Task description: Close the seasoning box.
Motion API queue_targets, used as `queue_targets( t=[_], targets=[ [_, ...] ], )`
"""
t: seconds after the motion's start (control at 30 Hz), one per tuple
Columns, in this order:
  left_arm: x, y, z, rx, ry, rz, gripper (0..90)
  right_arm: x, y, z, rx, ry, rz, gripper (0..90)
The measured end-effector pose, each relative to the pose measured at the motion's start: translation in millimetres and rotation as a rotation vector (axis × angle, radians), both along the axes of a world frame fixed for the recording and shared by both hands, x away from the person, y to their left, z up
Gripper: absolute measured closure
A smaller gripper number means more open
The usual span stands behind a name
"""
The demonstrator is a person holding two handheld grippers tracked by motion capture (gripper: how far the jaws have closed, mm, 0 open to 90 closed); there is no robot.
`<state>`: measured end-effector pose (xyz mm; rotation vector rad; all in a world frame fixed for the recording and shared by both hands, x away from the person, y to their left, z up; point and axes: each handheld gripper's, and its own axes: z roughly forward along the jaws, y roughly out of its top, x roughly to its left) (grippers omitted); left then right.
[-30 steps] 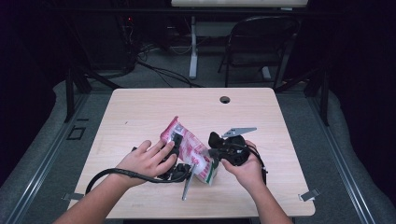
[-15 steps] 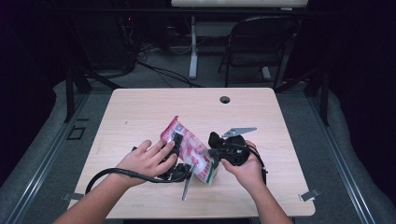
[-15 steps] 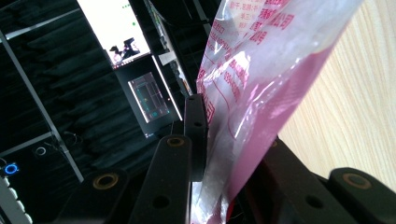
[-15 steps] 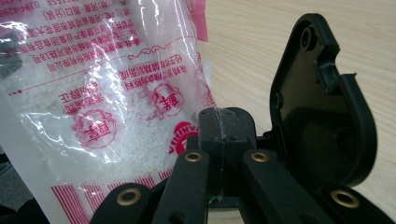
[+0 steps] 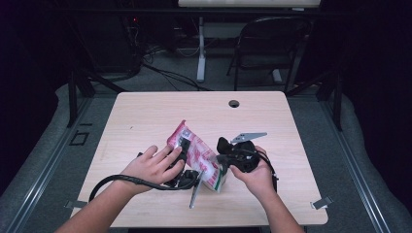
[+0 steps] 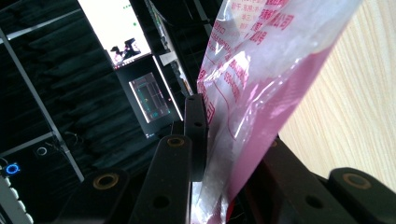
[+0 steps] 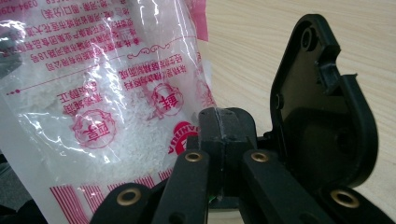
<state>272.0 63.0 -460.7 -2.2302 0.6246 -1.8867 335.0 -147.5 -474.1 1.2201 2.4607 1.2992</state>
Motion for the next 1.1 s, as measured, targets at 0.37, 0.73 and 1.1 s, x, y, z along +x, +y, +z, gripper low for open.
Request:
queue_targets(
  t=[0.37,0.73,1.1],
  targets=[
    [-0.2,-0.6,0.6,0.006,-0.005,-0.001,83.0,-0.2,-0.3,0.6,-0.002,0.003,0.002,90.0],
    [-0.3,-0.8,1.0,0.004,-0.005,0.0,83.3,-0.3,-0.1,0.9,0.0,0.0,0.001,90.0],
    [-0.4,-1.2,1.1,0.009,-0.007,-0.002,83.3,-0.2,0.0,0.7,-0.001,0.0,0.002,90.0]
  ],
)
